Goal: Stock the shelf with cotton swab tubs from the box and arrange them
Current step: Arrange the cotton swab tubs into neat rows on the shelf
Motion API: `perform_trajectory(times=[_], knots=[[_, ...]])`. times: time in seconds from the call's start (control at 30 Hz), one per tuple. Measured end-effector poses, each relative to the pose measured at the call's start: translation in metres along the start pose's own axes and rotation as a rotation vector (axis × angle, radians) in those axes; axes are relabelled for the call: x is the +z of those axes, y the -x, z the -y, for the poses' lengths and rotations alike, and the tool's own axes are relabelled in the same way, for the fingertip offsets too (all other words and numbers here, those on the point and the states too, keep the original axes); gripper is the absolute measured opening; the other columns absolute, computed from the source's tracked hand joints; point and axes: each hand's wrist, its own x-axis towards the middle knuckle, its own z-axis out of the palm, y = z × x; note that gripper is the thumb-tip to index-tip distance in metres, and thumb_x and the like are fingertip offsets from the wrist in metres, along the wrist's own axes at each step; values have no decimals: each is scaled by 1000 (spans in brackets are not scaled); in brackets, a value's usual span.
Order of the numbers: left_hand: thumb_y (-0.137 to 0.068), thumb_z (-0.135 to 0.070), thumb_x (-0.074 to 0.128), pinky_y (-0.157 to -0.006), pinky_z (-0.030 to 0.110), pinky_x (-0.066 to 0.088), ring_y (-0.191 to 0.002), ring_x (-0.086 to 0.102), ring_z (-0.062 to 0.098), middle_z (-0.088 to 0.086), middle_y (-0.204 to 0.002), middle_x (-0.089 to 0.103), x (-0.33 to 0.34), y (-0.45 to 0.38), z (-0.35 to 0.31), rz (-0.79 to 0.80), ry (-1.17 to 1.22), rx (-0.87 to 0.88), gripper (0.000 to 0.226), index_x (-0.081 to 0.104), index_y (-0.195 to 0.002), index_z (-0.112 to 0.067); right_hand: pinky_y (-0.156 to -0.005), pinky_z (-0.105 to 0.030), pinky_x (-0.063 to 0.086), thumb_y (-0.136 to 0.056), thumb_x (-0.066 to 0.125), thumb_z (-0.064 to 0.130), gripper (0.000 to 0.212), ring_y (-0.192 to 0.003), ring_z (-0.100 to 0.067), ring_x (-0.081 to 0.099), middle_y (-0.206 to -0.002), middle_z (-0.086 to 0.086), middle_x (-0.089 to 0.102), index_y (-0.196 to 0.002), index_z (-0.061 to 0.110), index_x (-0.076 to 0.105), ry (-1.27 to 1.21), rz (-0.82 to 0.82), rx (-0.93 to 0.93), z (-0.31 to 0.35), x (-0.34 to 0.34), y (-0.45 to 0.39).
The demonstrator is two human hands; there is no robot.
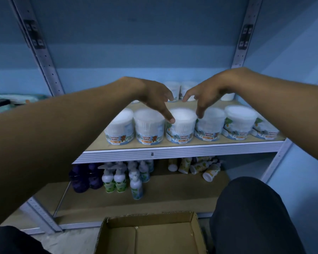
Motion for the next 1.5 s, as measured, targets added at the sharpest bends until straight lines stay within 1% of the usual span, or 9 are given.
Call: perform_trajectory(times=[0.1,0.2,0.37,0.57,0.93,1.1,1.17,1.3,1.5], knots=[[-66,-79,66,-111,35,31,-137,41,17,-11,-149,44,4,-14,-17,17,-32,7,100,38,-148,-30,-115,-46,34,-73,84,45,96,-142,-27,37,-159,-2,33,-152,40,29,58,1,12,-14,6,-1],[-61,-83,65,-112,38,33,-137,41,19,-10,-150,43,9,-26,-29,25,-54,-2,103,39,-147,-31,-114,-42,34,-71,85,48,100,-141,-26,39,-157,0,37,-152,40,29,72,-4,24,-25,13,-2],[-60,-80,69,-105,41,43,-120,55,21,-5,-132,59,8,-39,-37,47,-76,8,94,55,-133,-23,-111,-40,35,-71,84,52,91,-138,-24,41,-153,3,42,-148,42,37,54,-24,18,-34,19,-1],[-61,-76,72,-104,39,44,-116,55,19,-7,-129,60,6,-42,-36,49,-65,19,88,57,-131,-24,-112,-45,37,-70,86,47,86,-134,-26,45,-148,3,46,-145,43,42,19,-19,-7,-37,19,1],[-60,-74,74,-104,37,42,-121,53,18,-9,-134,57,7,-43,-33,53,-34,30,91,54,-135,-26,-113,-48,35,-69,88,45,86,-138,-27,41,-152,3,41,-143,46,43,-15,-13,-13,-40,21,0],[-60,-81,66,-108,36,35,-132,46,18,-9,-145,48,2,-44,-33,86,-20,13,102,45,-144,-28,-114,-50,35,-67,82,62,86,-136,-26,44,-151,4,43,-142,49,43,-139,-6,-34,-49,14,-2],[-66,-83,60,-111,37,33,-134,44,18,-9,-147,47,-1,-46,-33,53,-6,16,97,45,-144,-28,-112,-48,38,-73,76,65,76,-131,-25,49,-144,4,49,-140,47,46,-179,-52,-30,-58,10,-5],[-77,-78,54,-110,37,35,-130,46,18,-9,-143,51,-6,-54,-33,-42,-49,36,81,48,-140,-28,-110,-50,40,-87,68,54,57,-131,-28,48,-145,3,48,-139,40,50,-173,-145,34,-85,10,-14],[-82,-68,58,-108,38,38,-129,46,17,-11,-138,53,-10,-83,-37,-126,-39,49,67,51,-137,-30,-108,-43,41,-93,63,48,54,-134,-24,44,-150,2,43,-142,31,50,-164,-195,88,-122,17,-30]])
